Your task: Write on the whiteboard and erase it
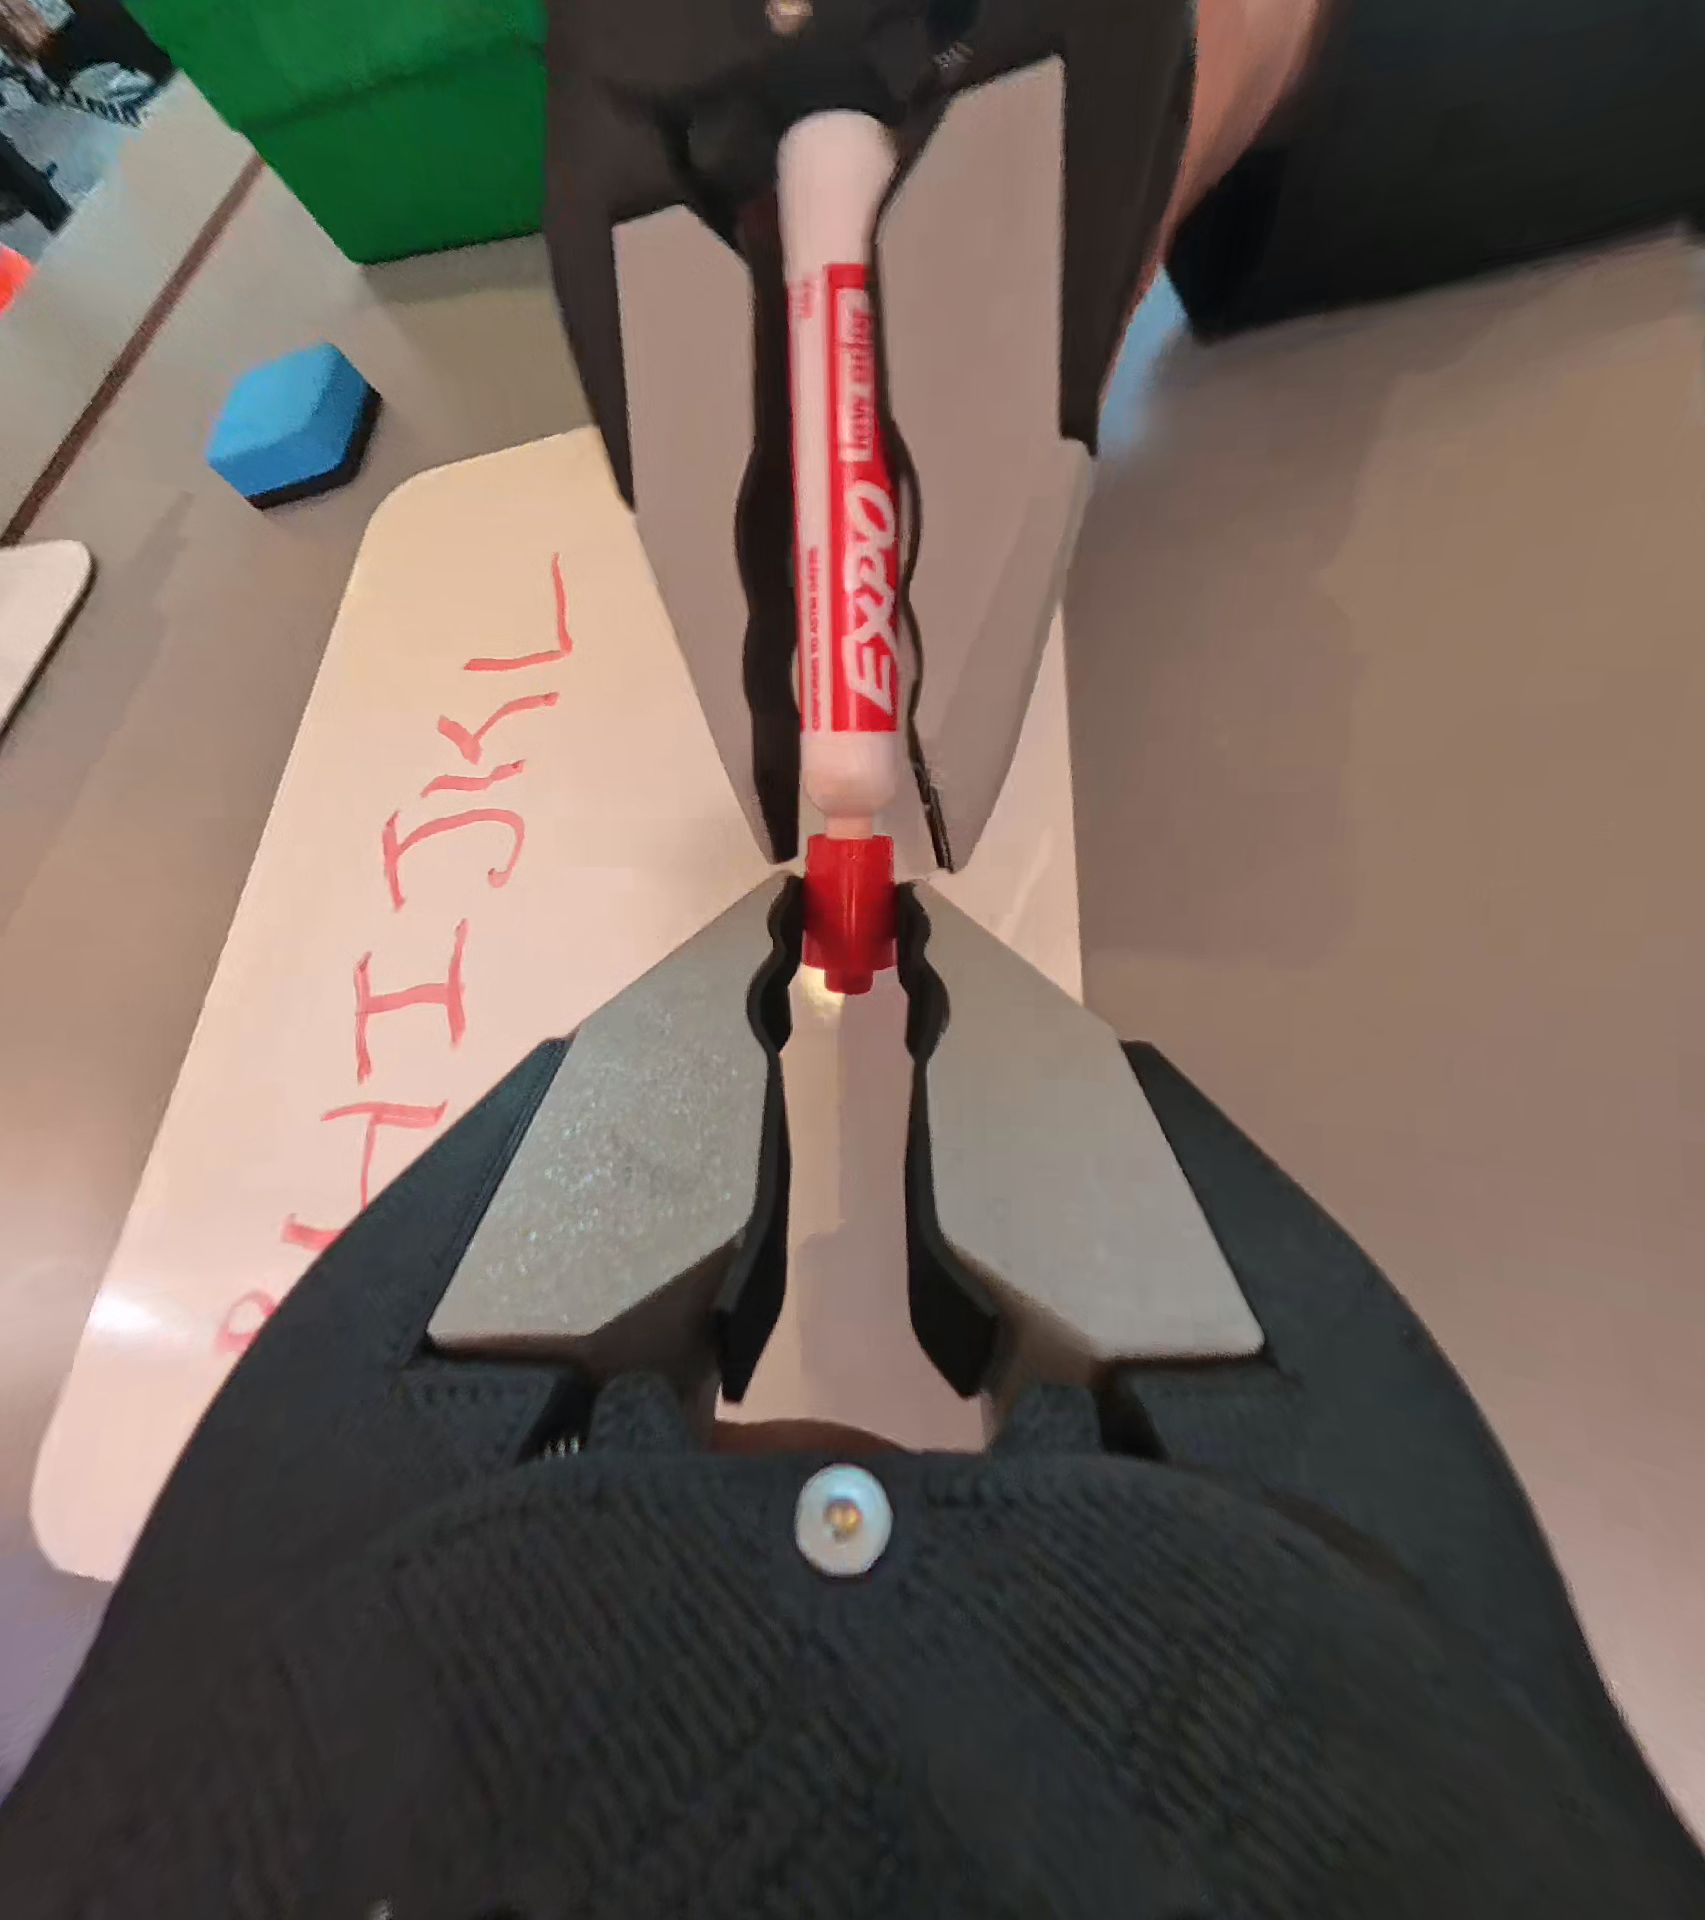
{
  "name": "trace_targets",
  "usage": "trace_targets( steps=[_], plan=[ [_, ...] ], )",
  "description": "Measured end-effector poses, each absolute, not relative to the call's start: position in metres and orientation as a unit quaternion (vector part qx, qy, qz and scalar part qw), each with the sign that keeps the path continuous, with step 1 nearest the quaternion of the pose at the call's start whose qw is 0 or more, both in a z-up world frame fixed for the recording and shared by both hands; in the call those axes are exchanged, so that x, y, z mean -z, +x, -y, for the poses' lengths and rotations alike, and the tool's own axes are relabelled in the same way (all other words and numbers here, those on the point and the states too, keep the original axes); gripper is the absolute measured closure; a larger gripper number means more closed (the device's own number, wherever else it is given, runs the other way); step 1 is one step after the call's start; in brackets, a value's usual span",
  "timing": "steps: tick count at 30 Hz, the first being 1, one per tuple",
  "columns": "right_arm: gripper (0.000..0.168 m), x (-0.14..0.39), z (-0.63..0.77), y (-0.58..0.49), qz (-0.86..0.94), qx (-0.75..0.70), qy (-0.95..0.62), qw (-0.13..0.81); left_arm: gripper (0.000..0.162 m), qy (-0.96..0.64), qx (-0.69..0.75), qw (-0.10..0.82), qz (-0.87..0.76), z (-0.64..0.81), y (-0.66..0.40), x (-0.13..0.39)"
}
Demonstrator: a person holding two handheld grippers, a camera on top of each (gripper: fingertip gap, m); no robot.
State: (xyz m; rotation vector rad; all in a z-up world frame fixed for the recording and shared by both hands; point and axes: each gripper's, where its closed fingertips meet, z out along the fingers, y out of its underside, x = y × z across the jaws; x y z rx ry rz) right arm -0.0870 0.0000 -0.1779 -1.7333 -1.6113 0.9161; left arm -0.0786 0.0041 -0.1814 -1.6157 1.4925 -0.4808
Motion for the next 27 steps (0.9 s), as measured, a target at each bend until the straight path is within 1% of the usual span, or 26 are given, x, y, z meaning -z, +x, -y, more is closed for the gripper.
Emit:
trace_targets(
  steps=[2,5,11,18,22,27],
  plan=[
    [0.139,0.176,-0.005,-0.084,0.606,-0.329,-0.654,0.311,0.146,-0.658,0.235,0.438,-0.566,-0.008,-0.081,0.171],
    [0.139,0.176,-0.004,-0.084,0.602,-0.335,-0.658,0.302,0.146,-0.669,0.274,0.428,-0.543,-0.009,-0.083,0.166],
    [0.139,0.196,-0.004,-0.081,0.602,-0.327,-0.681,0.258,0.146,-0.672,0.172,0.394,-0.602,-0.013,-0.091,0.195],
    [0.139,0.192,0.000,-0.082,0.600,-0.345,-0.677,0.251,0.146,-0.665,0.191,0.383,-0.612,-0.005,-0.091,0.193],
    [0.139,0.185,0.001,-0.085,0.607,-0.346,-0.662,0.270,0.146,-0.662,0.217,0.388,-0.604,-0.001,-0.089,0.189],
    [0.139,0.174,-0.001,-0.082,0.586,-0.381,-0.661,0.275,0.146,-0.681,0.175,0.385,-0.597,-0.011,-0.102,0.196]
  ],
)
